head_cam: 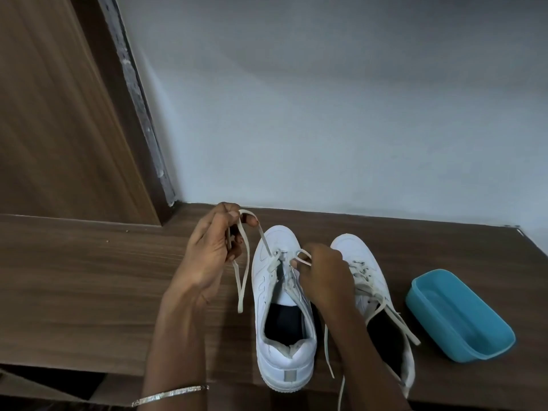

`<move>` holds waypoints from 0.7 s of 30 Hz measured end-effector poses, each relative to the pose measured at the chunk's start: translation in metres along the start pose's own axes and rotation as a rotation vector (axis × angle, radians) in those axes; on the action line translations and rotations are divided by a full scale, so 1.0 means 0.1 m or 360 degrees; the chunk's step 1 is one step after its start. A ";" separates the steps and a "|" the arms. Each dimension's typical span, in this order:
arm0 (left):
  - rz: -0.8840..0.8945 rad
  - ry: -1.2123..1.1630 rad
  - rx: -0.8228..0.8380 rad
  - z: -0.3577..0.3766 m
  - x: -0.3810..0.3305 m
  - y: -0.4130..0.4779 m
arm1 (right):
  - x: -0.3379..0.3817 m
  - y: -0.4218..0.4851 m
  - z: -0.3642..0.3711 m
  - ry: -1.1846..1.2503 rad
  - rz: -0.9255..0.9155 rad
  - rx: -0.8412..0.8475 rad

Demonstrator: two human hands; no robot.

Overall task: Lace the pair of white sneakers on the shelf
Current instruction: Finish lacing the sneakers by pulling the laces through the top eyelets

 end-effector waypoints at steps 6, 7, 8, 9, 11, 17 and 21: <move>-0.0003 -0.0036 -0.0052 -0.03 0.02 0.02 | -0.05 0.06 -0.30 0.1123 0.0111 -0.0596; 0.0003 -0.0038 -0.0062 -0.04 0.02 0.02 | -0.04 0.06 -0.40 0.1346 0.0088 -0.0639; 0.0010 -0.0038 -0.0068 -0.05 0.02 0.03 | -0.02 0.05 -0.48 0.1598 0.0071 -0.0655; 0.0018 -0.0041 -0.0069 -0.06 0.02 0.03 | 0.00 0.05 -0.56 0.1822 0.0061 -0.0666; 0.0025 -0.0048 -0.0046 -0.06 0.02 0.03 | 0.01 0.03 -0.68 0.2076 0.0035 -0.0682; 0.0006 -0.0025 0.0018 -0.02 0.01 0.01 | 0.03 -0.01 -0.84 0.2289 -0.0085 -0.0659; -0.0002 -0.0020 0.0027 -0.02 0.03 0.03 | 0.09 -0.01 -0.90 0.2439 -0.0135 -0.0664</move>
Point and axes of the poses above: each hand's wrist, its own y-axis towards the middle knuckle, its own z-axis out of the palm, x = y × z, the point moved 1 cm from there along y, towards the middle knuckle, and after that the axes turned 14 degrees about -z, right-handed, at the moved point
